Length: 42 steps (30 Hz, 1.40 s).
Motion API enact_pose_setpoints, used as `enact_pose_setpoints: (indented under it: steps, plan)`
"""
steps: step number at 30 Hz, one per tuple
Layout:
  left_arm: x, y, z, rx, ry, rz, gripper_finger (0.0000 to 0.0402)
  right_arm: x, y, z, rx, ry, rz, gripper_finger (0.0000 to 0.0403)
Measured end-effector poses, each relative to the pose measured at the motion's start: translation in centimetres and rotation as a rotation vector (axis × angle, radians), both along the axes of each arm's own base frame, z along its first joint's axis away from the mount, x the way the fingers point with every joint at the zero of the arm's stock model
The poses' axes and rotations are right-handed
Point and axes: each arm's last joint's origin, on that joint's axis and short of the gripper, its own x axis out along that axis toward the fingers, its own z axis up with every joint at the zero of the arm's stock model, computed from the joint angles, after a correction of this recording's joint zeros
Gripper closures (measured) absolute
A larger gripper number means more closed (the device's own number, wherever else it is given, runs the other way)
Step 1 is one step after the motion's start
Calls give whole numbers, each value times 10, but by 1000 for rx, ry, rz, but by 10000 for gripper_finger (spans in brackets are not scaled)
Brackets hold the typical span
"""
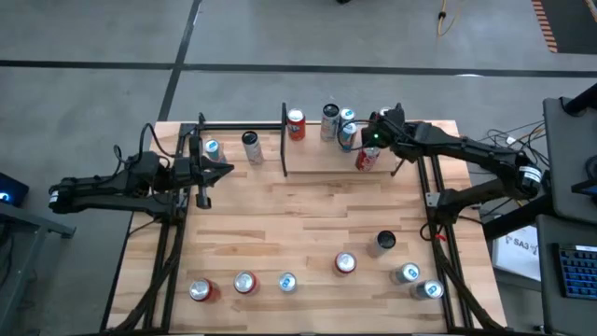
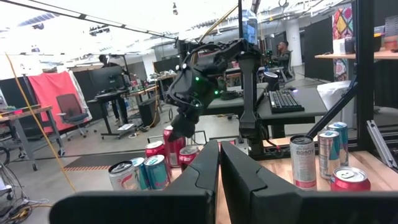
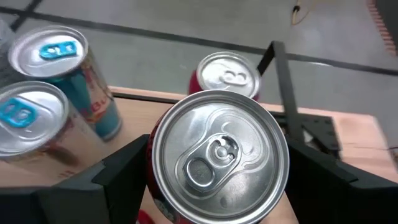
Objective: Place canned beverage on shelf
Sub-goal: Put the dark red soda can on the shelf
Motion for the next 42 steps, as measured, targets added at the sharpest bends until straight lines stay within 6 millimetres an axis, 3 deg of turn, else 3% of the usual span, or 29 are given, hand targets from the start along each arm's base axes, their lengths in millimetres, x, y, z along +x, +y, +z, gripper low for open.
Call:
enact_pose_setpoints:
  steps: [7, 20, 24, 32, 42]
  plan:
    - [0, 0, 0, 0, 0, 0, 402, -1, 2, 28, -14, 33, 52, 109]
    - [0, 0, 0, 0, 0, 1, 402, -10, 29, 81, 27, 87, 159, 109]
    - [0, 0, 0, 0, 0, 0, 402, -10, 36, 79, 72, 107, 197, 109]
    - [0, 0, 0, 0, 0, 0, 402, -5, 50, 56, 134, 133, 222, 109]
    - [0, 0, 0, 0, 0, 0, 402, -1, 49, 24, 143, 185, 179, 109]
